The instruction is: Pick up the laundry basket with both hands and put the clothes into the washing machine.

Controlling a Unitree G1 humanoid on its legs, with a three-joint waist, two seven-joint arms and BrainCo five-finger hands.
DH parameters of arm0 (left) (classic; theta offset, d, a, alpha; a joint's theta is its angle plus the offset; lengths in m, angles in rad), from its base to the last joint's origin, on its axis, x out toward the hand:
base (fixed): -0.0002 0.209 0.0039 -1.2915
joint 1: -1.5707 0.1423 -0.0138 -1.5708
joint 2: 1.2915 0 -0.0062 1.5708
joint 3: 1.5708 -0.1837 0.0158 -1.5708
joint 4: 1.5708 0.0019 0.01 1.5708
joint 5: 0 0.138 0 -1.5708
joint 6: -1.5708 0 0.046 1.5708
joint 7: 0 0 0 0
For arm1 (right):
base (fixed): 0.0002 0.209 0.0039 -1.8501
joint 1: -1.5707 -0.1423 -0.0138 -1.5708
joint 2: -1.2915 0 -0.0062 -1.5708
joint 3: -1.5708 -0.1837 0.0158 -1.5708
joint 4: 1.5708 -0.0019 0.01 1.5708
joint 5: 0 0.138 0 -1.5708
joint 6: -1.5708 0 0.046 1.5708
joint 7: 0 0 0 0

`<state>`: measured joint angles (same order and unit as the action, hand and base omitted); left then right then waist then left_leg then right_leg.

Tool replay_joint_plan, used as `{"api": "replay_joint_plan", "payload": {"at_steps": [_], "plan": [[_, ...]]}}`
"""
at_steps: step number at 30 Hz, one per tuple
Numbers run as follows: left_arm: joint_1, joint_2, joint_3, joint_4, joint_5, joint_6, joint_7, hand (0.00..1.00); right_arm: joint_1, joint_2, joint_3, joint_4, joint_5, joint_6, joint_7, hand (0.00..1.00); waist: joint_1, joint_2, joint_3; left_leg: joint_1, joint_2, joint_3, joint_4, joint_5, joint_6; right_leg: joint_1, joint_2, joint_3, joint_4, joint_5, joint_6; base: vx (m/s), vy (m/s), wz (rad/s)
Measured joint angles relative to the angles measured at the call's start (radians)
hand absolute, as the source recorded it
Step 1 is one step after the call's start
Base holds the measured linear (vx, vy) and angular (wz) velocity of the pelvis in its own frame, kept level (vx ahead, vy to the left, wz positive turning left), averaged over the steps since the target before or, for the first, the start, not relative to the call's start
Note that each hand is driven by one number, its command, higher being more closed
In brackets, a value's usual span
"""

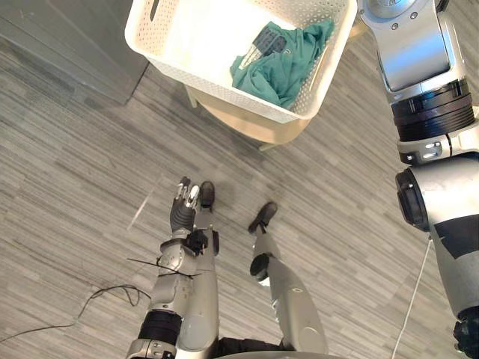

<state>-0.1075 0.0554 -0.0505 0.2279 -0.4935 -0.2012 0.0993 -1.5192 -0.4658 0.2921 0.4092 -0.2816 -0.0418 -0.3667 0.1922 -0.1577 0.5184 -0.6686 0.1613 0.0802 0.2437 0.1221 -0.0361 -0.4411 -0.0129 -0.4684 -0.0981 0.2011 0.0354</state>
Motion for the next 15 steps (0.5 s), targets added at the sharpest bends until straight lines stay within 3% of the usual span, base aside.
{"api": "replay_joint_plan", "payload": {"at_steps": [2, 3, 5, 7, 9, 11, 13, 15], "plan": [[0.001, -0.02, 0.018, -0.031, 0.0, -0.001, 0.015, 0.0, 0.003, 0.01, 0.0, -0.041, 0.001, -0.009, 0.0, 1.0, 0.005, -0.001, 0.0, 0.0, 0.003, -0.001, 0.0, -0.002, -0.003, 0.0, 0.004, -0.004, 0.0, -0.003, -0.004, 0.05, -0.03, 0.02], [0.0, -0.025, 0.023, -0.045, 0.001, -0.003, 0.016, 0.0, 0.007, 0.01, 0.0, -0.053, 0.001, -0.018, 0.0, 0.0, 0.007, -0.001, 0.0, 0.0, 0.004, -0.003, 0.0, -0.003, -0.004, 0.001, 0.005, -0.011, 0.0, -0.005, -0.006, 0.06, -0.019, 0.03], [0.001, -0.025, 0.025, -0.074, 0.006, -0.006, 0.016, 0.0, 0.028, 0.01, 0.0, -0.072, 0.002, -0.025, 0.001, 0.0, 0.009, -0.009, -0.005, -0.002, 0.004, -0.009, 0.0, -0.005, -0.008, 0.002, 0.006, -0.023, 0.0, -0.006, -0.008, 0.07, -0.013, 0.06], [0.001, -0.022, 0.03, -0.084, 0.007, -0.017, 0.017, 0.0, 0.047, 0.01, 0.023, -0.033, 0.012, -0.035, 0.017, 0.0, 0.011, -0.035, -0.015, -0.008, 0.009, -0.015, 0.001, -0.01, -0.014, 0.0, 0.011, -0.027, 0.0, -0.012, -0.003, 0.09, -0.011, 0.04], [0.001, -0.021, 0.047, -0.083, 0.007, -0.019, 0.018, 0.0, 0.047, 0.01, 0.078, 0.107, 0.051, -0.036, 0.072, 0.0, 0.015, -0.062, -0.034, -0.027, 0.024, -0.029, 0.007, -0.014, -0.02, -0.003, 0.013, -0.087, 0.0, -0.046, 0.028, 0.08, -0.008, 0.01], [0.001, -0.016, 0.047, -0.084, 0.007, -0.022, 0.018, 0.0, 0.048, 0.019, 0.118, 0.27, 0.09, -0.02, 0.127, 0.0, 0.023, -0.079, -0.045, -0.059, 0.028, -0.053, 0.027, -0.022, -0.03, -0.014, 0.018, -0.129, 0.001, -0.029, 0.023, 0.09, -0.007, 0.14], [0.0, -0.016, 0.048, -0.09, 0.006, -0.022, 0.019, 0.0, 0.053, 0.036, 0.136, 0.394, 0.111, -0.011, 0.158, 0.0, 0.028, -0.079, -0.045, -0.09, 0.034, -0.08, 0.048, -0.029, -0.039, -0.026, 0.031, -0.13, 0.001, -0.008, 0.002, 0.08, 0.009, 0.17], [-0.001, -0.018, 0.051, -0.096, 0.007, -0.021, 0.018, 0.0, 0.07, 0.043, 0.16, 0.482, 0.115, 0.011, 0.193, 0.0, 0.038, -0.079, -0.045, -0.107, 0.042, -0.095, 0.048, -0.029, -0.039, -0.037, 0.043, -0.122, 0.001, 0.004, 0.008, 0.11, 0.041, 0.06]]}}
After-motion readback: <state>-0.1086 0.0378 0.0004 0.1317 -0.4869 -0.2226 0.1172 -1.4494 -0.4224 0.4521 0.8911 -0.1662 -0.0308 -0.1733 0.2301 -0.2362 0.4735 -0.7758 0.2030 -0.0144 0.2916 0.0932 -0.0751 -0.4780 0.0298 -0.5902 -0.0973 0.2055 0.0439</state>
